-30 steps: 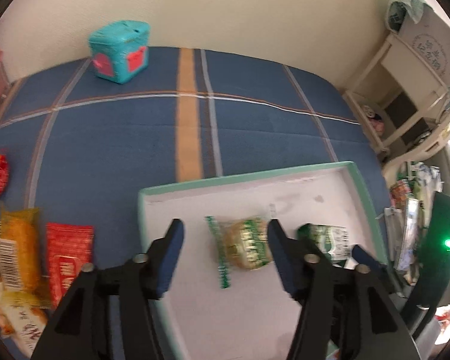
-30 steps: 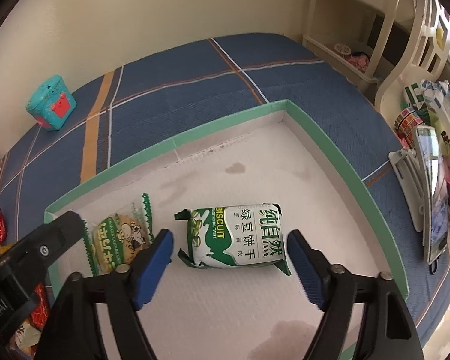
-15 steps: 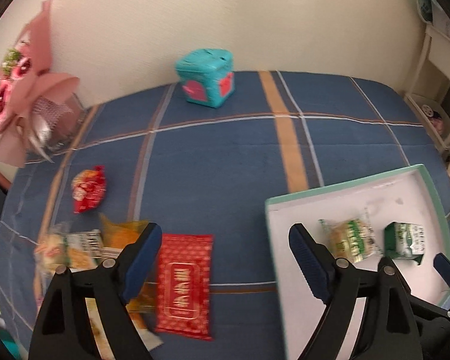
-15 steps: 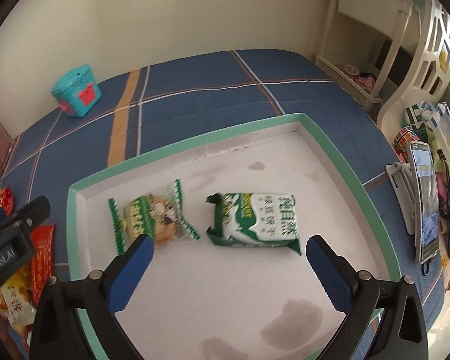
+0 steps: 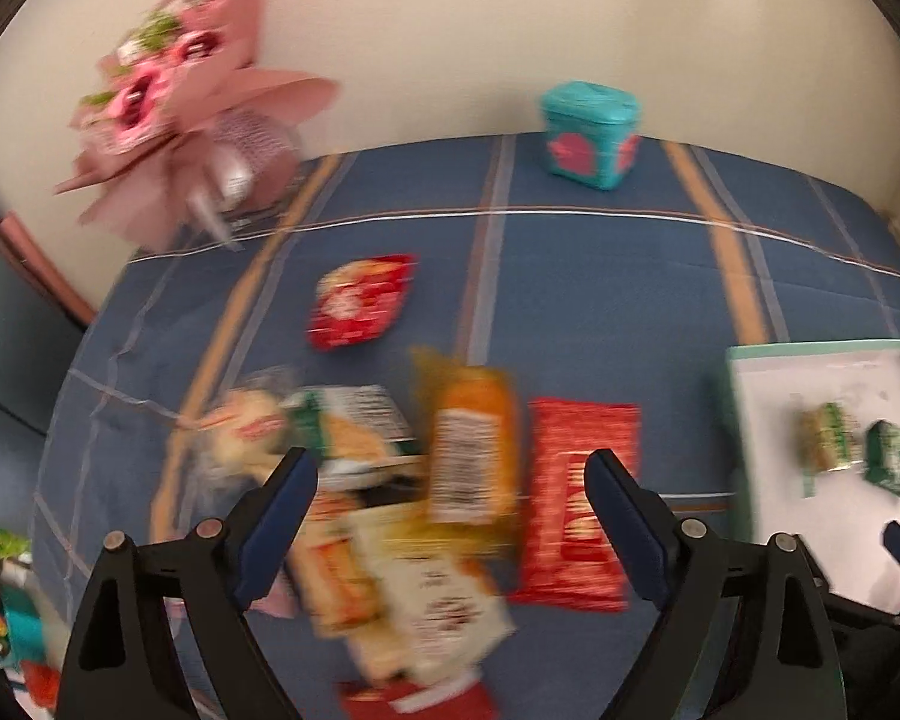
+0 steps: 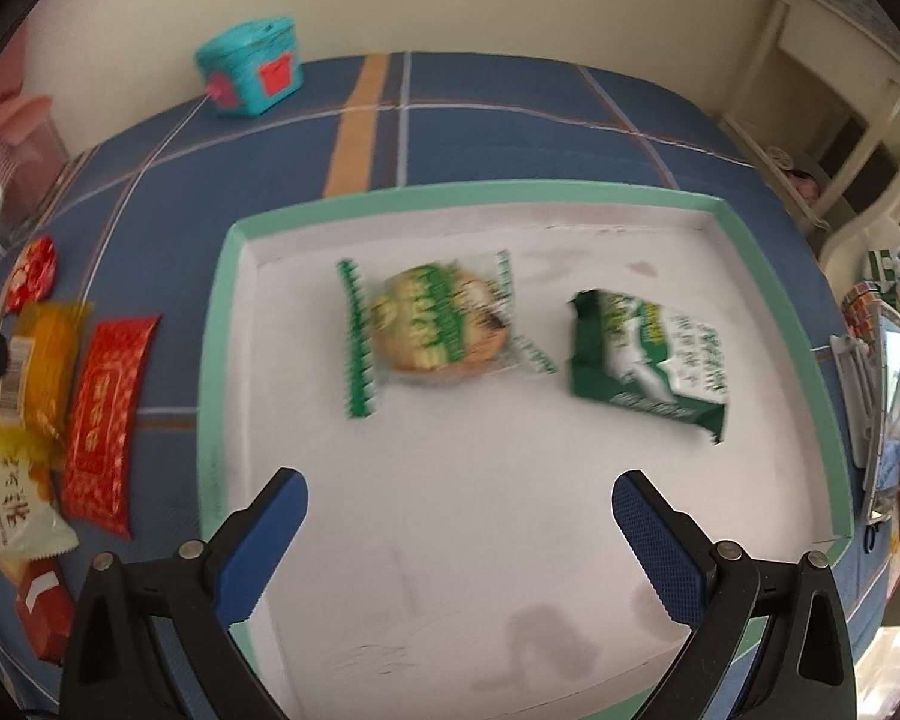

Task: Organize snacks
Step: 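Move both grippers back toward the snack pile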

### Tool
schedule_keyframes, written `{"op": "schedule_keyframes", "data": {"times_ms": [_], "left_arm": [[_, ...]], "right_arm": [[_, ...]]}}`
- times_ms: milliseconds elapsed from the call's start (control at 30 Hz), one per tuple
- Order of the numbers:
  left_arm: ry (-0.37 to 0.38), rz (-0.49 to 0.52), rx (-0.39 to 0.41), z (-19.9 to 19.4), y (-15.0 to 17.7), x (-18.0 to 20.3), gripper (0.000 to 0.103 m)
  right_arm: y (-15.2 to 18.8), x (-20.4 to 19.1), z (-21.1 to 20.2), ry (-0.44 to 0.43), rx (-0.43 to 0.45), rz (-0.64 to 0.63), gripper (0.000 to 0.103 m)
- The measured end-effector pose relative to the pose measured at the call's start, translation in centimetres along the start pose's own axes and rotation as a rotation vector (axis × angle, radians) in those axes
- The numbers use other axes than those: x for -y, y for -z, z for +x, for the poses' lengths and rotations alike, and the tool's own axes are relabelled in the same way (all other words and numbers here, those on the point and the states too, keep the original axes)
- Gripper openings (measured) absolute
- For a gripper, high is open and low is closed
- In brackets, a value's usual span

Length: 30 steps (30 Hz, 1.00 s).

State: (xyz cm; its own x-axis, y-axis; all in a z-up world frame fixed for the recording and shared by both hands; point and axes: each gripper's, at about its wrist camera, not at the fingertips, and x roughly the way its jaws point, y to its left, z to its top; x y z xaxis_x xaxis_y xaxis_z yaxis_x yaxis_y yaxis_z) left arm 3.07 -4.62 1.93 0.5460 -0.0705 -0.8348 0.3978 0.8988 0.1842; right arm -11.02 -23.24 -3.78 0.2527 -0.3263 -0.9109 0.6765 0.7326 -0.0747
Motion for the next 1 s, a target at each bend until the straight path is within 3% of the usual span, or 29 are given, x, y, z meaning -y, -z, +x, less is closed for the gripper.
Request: {"op": "schedule_keyframes", "data": {"times_ms": [200,433,1000], "left_arm": [[-0.053,-0.104,-0.018,0.7,1.5,-5.9,0.091],[-0.135,-0.155,-0.075,2.0,3.1,-10.4,0.091],[-0.070,-0.320,-0.178,4.5,4.7,-17.1,0.091]], "right_arm": [[0.2,-1.8,-0.1,-0.016,0.007,-0.029,0.103],[-0.1,-3.1,0.0,-0.033,0.001,-0.004,0.103],[0.0,-6.4,-0.7,-0.055,0.007,-0.073,0.103]]}}
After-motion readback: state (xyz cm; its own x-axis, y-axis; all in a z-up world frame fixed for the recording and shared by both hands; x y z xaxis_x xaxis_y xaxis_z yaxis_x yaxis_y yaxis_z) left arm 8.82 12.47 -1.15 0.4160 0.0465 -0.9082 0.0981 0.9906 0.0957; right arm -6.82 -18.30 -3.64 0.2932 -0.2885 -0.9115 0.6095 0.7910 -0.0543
